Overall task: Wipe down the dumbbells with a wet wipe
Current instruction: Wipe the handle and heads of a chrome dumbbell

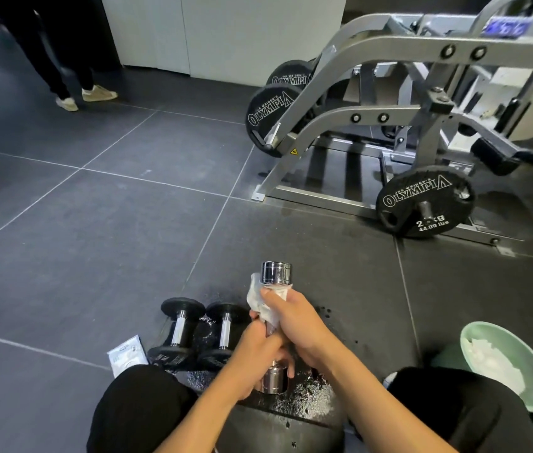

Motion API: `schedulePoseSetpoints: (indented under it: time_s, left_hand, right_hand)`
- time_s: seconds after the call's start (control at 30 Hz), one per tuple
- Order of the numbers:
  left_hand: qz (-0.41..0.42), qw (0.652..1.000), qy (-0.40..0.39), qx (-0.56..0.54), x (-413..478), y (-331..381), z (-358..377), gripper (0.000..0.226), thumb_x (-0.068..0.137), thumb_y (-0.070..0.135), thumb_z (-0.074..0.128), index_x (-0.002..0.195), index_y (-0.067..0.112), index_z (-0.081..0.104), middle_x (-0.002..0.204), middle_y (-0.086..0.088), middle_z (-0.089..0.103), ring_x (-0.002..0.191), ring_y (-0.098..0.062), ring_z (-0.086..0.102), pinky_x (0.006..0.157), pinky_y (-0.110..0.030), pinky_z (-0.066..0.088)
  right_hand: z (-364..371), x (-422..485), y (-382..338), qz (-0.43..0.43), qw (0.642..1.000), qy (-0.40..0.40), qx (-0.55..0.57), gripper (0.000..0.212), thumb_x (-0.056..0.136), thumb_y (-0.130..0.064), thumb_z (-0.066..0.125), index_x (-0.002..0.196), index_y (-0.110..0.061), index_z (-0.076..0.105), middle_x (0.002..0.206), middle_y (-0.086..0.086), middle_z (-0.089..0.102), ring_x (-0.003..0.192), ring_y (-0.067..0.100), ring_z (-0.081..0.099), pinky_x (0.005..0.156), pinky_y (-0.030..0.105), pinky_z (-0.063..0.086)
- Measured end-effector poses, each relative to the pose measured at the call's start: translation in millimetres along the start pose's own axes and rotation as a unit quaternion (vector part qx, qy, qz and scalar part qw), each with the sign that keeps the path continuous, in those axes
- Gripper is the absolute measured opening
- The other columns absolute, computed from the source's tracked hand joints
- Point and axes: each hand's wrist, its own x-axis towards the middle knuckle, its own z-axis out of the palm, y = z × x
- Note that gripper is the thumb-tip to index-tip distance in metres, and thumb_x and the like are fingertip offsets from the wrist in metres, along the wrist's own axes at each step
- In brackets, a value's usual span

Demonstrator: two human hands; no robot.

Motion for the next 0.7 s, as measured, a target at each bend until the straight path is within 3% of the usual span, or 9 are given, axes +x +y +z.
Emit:
schedulePoseSetpoints:
  time_s: [0.07, 0.13, 0.2, 0.3, 0.37, 0.47, 0.57, 0.63, 0.7]
  left_hand:
    - [-0.012, 0.996, -0.032, -0.080, 3, -1, -6, 0.013, 0.089, 0.013, 0.056, 0.087, 0.000, 0.052, 0.052, -0.010, 0.039, 0.051, -0.033, 0.060, 0.066, -0.053, 0.052]
    - [-0.046, 0.972, -0.098, -0.207, 4, -6, -14, 0.018, 0.086, 0.014, 0.061, 0.077, 0.009, 0.046, 0.051, -0.006, 0.030, 0.046, -0.031, 0.059, 0.059, -0.040, 0.048]
    - [-0.057, 0.925, -0.187, -0.326, 3, -9, -19, 0.024, 0.094, 0.014, 0.054, 0.071, 0.015, 0.047, 0.048, 0.001, 0.033, 0.044, -0.028, 0.062, 0.054, -0.033, 0.050]
    - [-0.052, 0.891, -0.241, -0.382, 1, -10, -25, 0.029, 0.098, 0.013, 0.049, 0.069, 0.018, 0.047, 0.047, 0.006, 0.031, 0.043, -0.023, 0.063, 0.050, -0.030, 0.050]
    - [-0.093, 0.909, -0.234, -0.333, -1, -6, -24, 0.030, 0.095, 0.013, 0.056, 0.068, 0.017, 0.042, 0.048, 0.003, 0.032, 0.043, -0.024, 0.061, 0.051, -0.031, 0.051]
    - [-0.031, 0.994, -0.085, -0.066, 3, -10, -13, 0.006, 0.102, 0.014, 0.052, 0.098, 0.011, 0.056, 0.058, -0.007, 0.053, 0.054, -0.033, 0.065, 0.057, -0.040, 0.055]
    - [0.023, 0.982, 0.017, 0.187, 8, -20, -6, 0.025, 0.097, 0.023, 0.058, 0.122, 0.026, 0.059, 0.086, -0.001, 0.076, 0.074, -0.031, 0.074, 0.069, -0.055, 0.062]
    - [0.014, 0.983, 0.034, 0.179, 8, -15, -4, 0.020, 0.099, 0.024, 0.056, 0.117, 0.024, 0.064, 0.084, -0.002, 0.076, 0.071, -0.026, 0.073, 0.066, -0.051, 0.062]
    - [-0.005, 0.998, 0.005, 0.056, 4, -3, 0, 0.020, 0.106, 0.026, 0.050, 0.108, 0.018, 0.068, 0.077, -0.012, 0.074, 0.058, -0.029, 0.068, 0.051, -0.042, 0.056]
  right_hand:
    - [0, 1, -1, 0.004, 0.999, -0.007, 0.048, 0.027, 0.102, -0.039, 0.062, 0.106, -0.015, 0.072, 0.090, 0.007, 0.074, 0.071, 0.016, 0.066, 0.061, 0.027, 0.054]
    - [-3, 0, -1, 0.026, 0.988, -0.042, 0.143, 0.023, 0.099, -0.032, 0.067, 0.108, -0.012, 0.075, 0.096, 0.015, 0.072, 0.079, 0.023, 0.067, 0.074, 0.034, 0.056]
    - [-6, -2, 3, 0.048, 0.976, -0.078, 0.197, 0.024, 0.099, -0.027, 0.067, 0.113, -0.009, 0.076, 0.105, 0.021, 0.074, 0.091, 0.028, 0.070, 0.091, 0.043, 0.056]
    - [-9, -8, 11, 0.077, 0.966, -0.105, 0.222, 0.036, 0.105, -0.025, 0.059, 0.127, 0.001, 0.068, 0.121, 0.027, 0.073, 0.110, 0.034, 0.070, 0.110, 0.049, 0.050]
    - [-10, -9, 11, 0.071, 0.973, -0.097, 0.199, 0.037, 0.107, -0.027, 0.055, 0.133, -0.001, 0.062, 0.121, 0.023, 0.074, 0.108, 0.031, 0.071, 0.108, 0.048, 0.052]
    - [-7, -8, 7, 0.019, 1.000, -0.015, -0.004, 0.028, 0.111, -0.029, 0.045, 0.127, -0.016, 0.063, 0.103, 0.001, 0.077, 0.087, 0.015, 0.070, 0.074, 0.031, 0.059]
    - [0, -7, 13, -0.024, 0.990, 0.067, -0.120, 0.028, 0.110, -0.032, 0.043, 0.114, -0.021, 0.068, 0.104, 0.004, 0.075, 0.092, 0.014, 0.066, 0.078, 0.031, 0.053]
    - [0, -9, 19, -0.034, 0.990, 0.096, -0.099, 0.028, 0.110, -0.034, 0.044, 0.110, -0.022, 0.070, 0.102, 0.004, 0.077, 0.090, 0.014, 0.069, 0.078, 0.033, 0.054]
    - [-4, -11, 21, -0.038, 0.991, 0.102, -0.078, 0.031, 0.110, -0.038, 0.043, 0.109, -0.024, 0.071, 0.090, 0.001, 0.077, 0.076, 0.016, 0.068, 0.065, 0.033, 0.052]
